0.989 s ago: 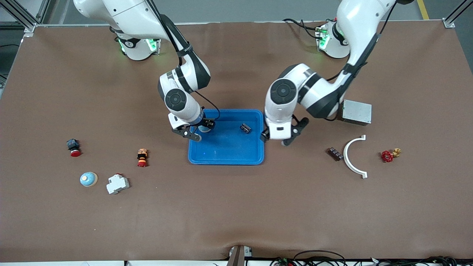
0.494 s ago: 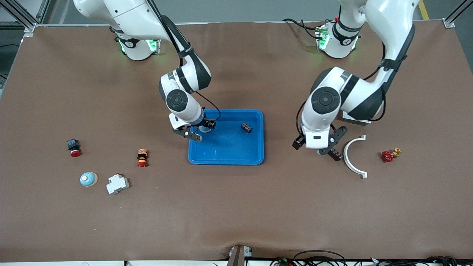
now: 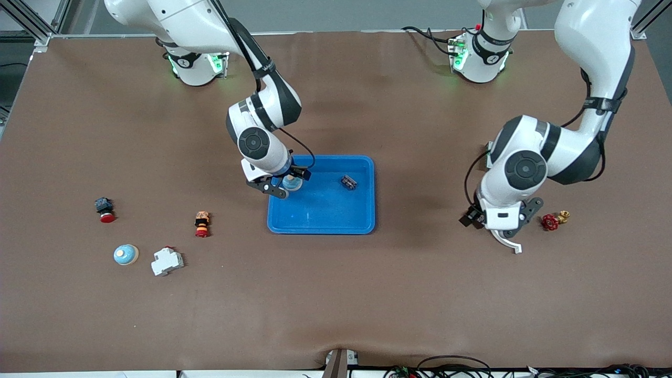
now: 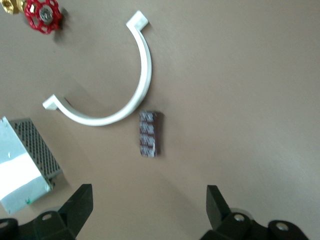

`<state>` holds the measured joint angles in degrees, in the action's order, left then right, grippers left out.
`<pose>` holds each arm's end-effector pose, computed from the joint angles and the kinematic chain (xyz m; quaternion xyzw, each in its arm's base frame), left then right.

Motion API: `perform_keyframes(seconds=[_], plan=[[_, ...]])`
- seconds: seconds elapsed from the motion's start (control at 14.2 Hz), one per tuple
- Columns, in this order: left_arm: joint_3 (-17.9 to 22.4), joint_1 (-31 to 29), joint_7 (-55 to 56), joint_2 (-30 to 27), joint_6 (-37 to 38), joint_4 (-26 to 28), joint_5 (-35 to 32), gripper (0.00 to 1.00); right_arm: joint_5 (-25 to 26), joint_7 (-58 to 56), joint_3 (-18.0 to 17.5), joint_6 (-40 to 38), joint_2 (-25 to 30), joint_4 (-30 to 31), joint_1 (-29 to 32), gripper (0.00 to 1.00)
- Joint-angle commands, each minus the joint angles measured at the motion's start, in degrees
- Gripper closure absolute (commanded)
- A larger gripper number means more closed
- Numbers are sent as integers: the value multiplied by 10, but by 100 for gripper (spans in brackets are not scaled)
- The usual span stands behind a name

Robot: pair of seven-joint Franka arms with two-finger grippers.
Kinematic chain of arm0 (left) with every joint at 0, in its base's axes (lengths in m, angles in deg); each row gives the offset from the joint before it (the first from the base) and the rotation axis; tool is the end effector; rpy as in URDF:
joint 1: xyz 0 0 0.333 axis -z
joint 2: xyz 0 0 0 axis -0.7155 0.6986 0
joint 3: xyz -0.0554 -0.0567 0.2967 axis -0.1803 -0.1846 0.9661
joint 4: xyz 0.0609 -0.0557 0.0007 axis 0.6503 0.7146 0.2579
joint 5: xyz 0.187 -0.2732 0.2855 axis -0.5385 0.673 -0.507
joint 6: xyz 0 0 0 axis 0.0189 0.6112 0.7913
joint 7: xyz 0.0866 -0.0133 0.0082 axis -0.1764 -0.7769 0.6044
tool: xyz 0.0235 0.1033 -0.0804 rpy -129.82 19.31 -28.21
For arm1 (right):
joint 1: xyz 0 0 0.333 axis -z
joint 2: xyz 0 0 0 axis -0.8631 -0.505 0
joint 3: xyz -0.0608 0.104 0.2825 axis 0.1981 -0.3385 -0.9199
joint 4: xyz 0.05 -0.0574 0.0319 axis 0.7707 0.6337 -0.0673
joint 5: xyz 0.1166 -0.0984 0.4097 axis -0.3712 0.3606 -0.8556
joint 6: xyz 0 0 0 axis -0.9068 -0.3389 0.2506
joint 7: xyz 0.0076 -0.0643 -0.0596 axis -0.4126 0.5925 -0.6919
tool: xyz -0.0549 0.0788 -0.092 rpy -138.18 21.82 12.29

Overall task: Place electrolytic capacitor and blue bell in tray
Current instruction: 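Move the left gripper to another capacitor while the right gripper releases the bell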

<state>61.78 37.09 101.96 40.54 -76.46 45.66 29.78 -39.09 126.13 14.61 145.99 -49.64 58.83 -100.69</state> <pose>0.6349 -0.1679 0.2406 -0.9249 -0.3720 0.0157 0.0773 0.4927 0.3779 0.1563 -0.9734 0.1941 0.1207 0.0147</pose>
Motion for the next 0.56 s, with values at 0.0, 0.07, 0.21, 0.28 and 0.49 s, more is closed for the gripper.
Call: perform_keyframes(seconds=[0.0,0.07,0.21,0.28,0.49], plan=[[-5,-16,0,11,-14,4,-19,0,40,8,10,-48,46,7,-2,0],[-5,-22,-3,13,-16,5,-20,0,67,7,11,-56,52,7,-1,0],[-5,-29,-13,17,-20,5,-20,0,100,3,14,-72,62,7,9,0],[-5,-32,-13,20,-22,5,-20,0,106,-17,14,-79,68,7,15,0],[-4,-39,-15,25,-41,10,-22,0,106,-135,14,-107,89,8,58,0]])
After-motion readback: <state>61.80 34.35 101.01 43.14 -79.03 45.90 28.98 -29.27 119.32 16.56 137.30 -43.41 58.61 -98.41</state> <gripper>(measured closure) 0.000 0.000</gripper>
